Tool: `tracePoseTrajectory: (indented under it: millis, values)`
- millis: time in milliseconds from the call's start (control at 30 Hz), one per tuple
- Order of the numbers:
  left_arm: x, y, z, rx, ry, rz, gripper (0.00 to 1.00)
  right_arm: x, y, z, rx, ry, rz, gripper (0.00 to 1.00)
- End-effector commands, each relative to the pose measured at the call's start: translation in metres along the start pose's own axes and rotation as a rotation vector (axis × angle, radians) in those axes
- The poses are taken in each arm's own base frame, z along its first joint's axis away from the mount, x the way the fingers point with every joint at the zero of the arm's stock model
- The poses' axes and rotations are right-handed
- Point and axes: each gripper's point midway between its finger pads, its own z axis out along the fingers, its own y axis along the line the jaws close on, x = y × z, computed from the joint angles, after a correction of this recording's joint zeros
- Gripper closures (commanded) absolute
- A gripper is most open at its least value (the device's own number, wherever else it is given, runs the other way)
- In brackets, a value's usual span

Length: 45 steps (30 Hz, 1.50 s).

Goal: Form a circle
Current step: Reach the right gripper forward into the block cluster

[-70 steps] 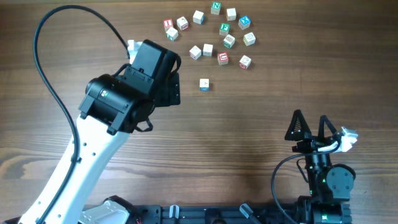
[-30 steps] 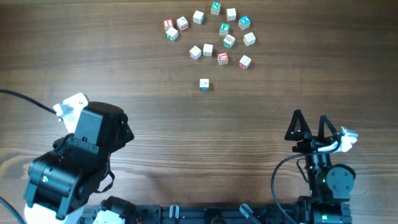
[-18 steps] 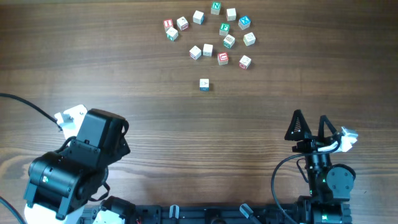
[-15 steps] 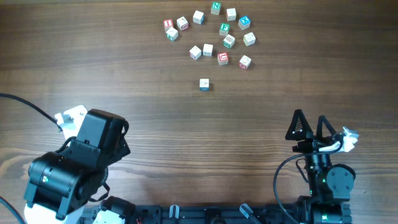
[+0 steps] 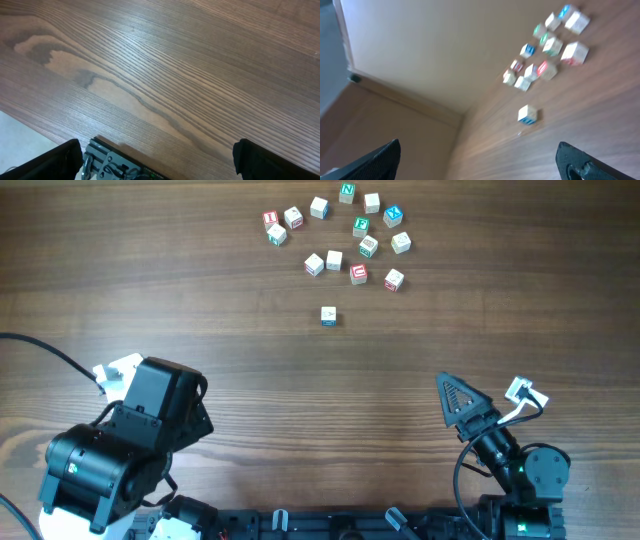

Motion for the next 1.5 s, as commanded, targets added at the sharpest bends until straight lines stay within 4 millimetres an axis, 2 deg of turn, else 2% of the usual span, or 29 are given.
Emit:
tracePoseTrajectory:
  millis: [0,100,267,333,467,667,800,967,1133,1233,1300,1467]
  values:
    - [0.002,0.0,0.001,0.0,0.007,-0.021,0.0,0.015,0.015,-0.001,-0.079,0.092,-0.049,0.0]
    - [0.002,0.0,0.001,0.0,0.007,-0.021,0.0,0.017,0.009,0.0,-0.054,0.099,-0.065,0.01]
    - [0.002,0.0,0.001,0.0,0.007,-0.021,0.0,0.011,0.013,-0.001,-0.022,0.089,-0.076,0.01]
    - [0.002,0.0,0.001,0.0,0.007,-0.021,0.0,0.005,0.011,-0.001,0.051,0.092,-0.112,0.01]
    - [0.002,0.0,0.001,0.0,0.007,-0.021,0.0,-0.007,-0.005,-0.002,0.266,0.122,-0.165,0.01]
    - [0.002,0.0,0.001,0.0,0.007,-0.021,0.0,-0.021,-0.015,0.011,0.423,0.219,-0.171,0.01]
    - [0.002,0.0,0.001,0.0,0.007,-0.021,0.0,-0.039,-0.022,0.028,0.526,0.298,-0.211,0.01]
    - [0.002,0.0,0.001,0.0,0.007,-0.021,0.0,-0.057,-0.02,0.071,0.568,0.411,-0.248,0.01]
    - [0.002,0.0,0.001,0.0,0.007,-0.021,0.0,-0.059,-0.011,0.135,0.607,0.489,-0.391,0.01]
    - [0.002,0.0,0.001,0.0,0.007,-0.021,0.0,-0.059,-0.013,0.182,0.623,0.503,-0.494,0.01]
    - [0.002,0.001,0.001,0.0,0.008,-0.021,0.0,-0.062,-0.022,0.21,0.645,0.498,-0.522,0.01]
    - [0.002,0.0,0.001,0.0,0.007,-0.021,0.0,-0.065,-0.065,0.282,0.68,0.514,-0.524,0.01]
